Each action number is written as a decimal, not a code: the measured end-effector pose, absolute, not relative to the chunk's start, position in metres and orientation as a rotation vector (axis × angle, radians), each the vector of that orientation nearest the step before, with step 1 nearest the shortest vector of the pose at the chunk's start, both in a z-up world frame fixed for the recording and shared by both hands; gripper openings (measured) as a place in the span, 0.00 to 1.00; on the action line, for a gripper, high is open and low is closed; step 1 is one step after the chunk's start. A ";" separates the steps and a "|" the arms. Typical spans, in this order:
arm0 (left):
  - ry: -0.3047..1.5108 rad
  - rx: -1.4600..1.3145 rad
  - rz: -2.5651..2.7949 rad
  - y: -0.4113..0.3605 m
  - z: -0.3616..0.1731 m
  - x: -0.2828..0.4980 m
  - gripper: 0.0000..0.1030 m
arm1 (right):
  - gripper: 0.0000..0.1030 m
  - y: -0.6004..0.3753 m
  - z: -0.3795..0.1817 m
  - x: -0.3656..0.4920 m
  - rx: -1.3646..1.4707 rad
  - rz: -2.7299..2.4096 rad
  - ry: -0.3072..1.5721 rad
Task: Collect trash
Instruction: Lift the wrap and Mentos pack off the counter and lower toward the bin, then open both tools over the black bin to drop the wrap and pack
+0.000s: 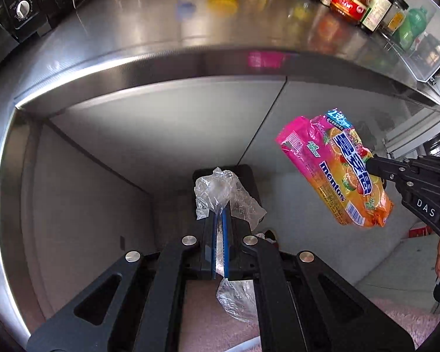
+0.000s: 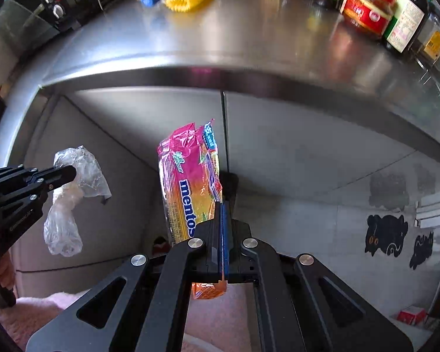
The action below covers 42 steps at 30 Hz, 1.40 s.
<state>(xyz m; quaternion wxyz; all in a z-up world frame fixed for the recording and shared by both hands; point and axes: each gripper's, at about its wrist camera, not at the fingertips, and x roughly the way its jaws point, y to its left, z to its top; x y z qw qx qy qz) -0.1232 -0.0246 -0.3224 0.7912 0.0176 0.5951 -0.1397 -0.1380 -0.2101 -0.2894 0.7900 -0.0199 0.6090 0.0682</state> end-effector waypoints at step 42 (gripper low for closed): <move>1.539 0.011 -0.323 -0.055 -0.532 -0.082 0.10 | 0.05 -0.187 -0.510 -0.069 0.201 0.110 1.547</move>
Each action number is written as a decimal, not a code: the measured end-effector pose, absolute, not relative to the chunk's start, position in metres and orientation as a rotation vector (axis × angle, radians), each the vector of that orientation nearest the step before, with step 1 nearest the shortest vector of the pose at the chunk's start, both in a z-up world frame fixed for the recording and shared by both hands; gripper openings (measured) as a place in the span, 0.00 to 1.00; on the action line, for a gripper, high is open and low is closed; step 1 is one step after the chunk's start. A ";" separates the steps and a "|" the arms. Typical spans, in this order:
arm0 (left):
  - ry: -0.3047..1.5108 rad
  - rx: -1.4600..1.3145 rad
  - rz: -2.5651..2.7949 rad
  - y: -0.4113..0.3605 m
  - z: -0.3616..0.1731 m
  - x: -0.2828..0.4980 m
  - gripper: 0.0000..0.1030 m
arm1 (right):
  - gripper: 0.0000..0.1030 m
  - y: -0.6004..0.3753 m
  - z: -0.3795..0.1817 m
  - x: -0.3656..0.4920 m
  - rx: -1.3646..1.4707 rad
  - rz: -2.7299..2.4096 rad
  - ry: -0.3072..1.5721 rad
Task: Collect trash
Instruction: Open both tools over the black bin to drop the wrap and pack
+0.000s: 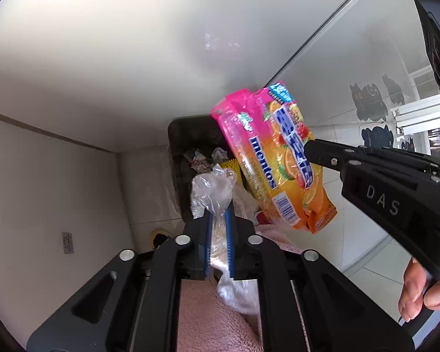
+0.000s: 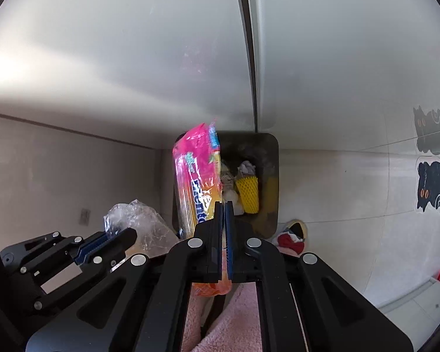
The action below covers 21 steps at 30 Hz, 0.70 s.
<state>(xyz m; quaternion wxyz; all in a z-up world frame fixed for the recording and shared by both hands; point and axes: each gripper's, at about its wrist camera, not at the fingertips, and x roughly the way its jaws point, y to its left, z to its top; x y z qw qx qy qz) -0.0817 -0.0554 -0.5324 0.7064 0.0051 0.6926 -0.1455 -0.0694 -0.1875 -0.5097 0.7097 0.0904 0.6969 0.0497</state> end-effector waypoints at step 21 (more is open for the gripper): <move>1.465 0.054 -0.243 -0.041 -0.500 -0.083 0.86 | 0.97 -0.193 -0.493 -0.070 0.173 0.036 1.495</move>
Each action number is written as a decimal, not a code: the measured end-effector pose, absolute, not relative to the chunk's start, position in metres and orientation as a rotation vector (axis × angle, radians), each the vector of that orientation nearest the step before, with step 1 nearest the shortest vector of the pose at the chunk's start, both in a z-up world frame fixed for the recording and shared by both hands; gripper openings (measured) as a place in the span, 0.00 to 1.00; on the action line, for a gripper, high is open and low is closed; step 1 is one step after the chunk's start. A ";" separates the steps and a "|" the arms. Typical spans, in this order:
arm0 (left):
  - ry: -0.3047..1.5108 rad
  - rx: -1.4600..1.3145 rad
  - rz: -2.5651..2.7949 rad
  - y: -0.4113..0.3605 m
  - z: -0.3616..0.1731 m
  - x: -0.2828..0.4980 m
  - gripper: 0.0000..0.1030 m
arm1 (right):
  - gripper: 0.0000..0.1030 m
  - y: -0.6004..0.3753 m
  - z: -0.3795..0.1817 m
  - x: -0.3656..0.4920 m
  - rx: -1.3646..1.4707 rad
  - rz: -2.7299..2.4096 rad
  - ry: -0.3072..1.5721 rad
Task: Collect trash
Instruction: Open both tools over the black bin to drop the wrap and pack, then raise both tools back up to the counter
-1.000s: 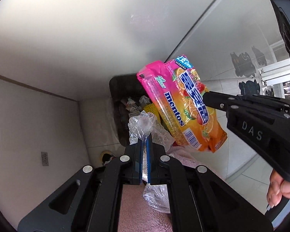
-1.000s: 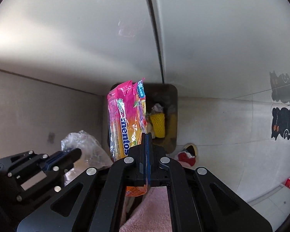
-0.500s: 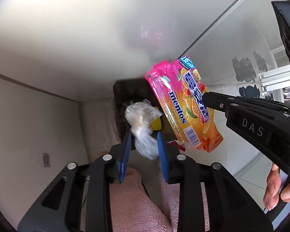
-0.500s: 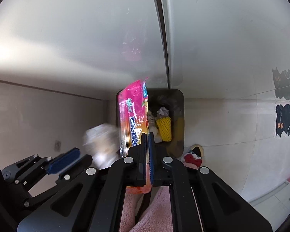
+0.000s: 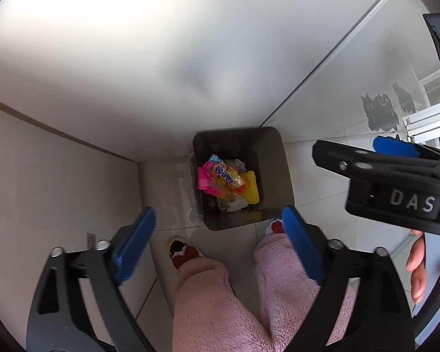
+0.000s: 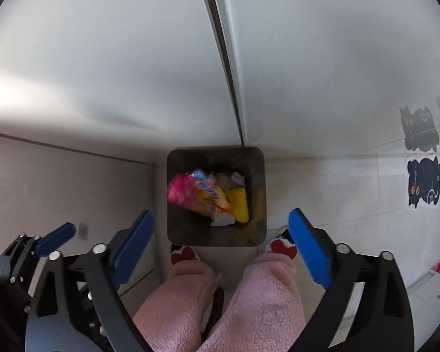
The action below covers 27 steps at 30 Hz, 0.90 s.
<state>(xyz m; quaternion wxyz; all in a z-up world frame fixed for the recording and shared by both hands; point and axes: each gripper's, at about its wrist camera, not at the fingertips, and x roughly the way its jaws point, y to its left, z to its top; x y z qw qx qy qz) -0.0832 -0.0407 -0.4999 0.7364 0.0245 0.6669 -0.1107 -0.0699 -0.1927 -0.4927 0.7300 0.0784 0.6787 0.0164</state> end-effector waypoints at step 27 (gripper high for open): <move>1.127 0.049 -0.253 0.007 -0.259 -0.081 0.92 | 0.97 -0.237 -0.247 -0.097 0.101 0.038 1.136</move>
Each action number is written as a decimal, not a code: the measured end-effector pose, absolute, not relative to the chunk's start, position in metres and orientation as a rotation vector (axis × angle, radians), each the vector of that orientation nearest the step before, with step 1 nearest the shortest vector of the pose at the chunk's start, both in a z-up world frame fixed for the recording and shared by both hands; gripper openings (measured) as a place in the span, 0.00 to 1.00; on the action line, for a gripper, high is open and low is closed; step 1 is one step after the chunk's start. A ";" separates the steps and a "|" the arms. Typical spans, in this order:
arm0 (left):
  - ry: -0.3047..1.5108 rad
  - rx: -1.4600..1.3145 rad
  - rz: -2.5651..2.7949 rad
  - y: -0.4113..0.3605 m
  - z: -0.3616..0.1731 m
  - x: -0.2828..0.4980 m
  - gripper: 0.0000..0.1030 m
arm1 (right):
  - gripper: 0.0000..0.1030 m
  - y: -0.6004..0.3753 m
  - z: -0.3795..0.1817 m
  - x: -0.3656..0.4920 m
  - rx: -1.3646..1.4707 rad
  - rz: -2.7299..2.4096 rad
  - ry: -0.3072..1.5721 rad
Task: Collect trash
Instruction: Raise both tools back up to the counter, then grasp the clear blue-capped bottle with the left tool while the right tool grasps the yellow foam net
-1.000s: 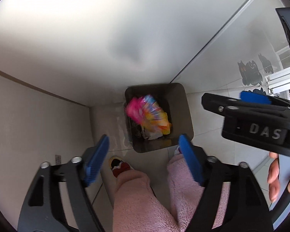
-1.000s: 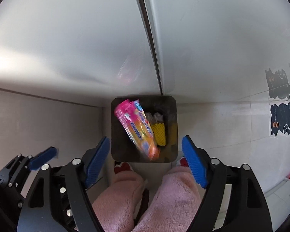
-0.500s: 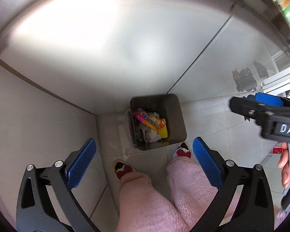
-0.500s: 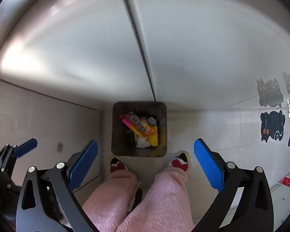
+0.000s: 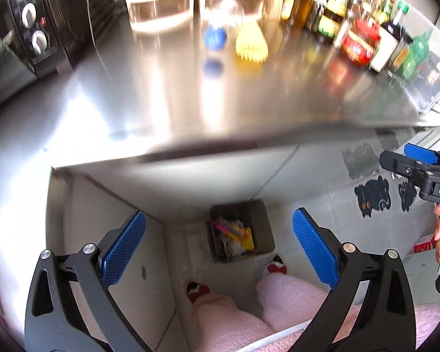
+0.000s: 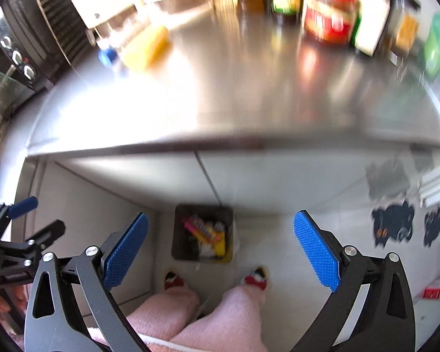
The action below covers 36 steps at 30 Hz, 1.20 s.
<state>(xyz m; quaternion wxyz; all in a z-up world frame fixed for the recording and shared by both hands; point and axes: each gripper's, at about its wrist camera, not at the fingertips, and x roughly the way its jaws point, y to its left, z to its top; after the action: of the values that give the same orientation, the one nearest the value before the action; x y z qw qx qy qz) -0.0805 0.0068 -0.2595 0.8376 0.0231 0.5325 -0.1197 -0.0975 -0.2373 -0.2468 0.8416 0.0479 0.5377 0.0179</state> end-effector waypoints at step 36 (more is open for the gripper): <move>1.039 0.120 -0.356 -0.005 -0.231 0.128 0.65 | 0.39 -0.180 -0.248 0.136 0.271 0.239 1.154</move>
<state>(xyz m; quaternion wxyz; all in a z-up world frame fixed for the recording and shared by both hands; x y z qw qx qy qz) 0.1283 -0.0054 -0.2311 0.8512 0.0572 0.4936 -0.1691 0.1365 -0.1797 -0.2478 0.8227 0.1273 0.5426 0.1123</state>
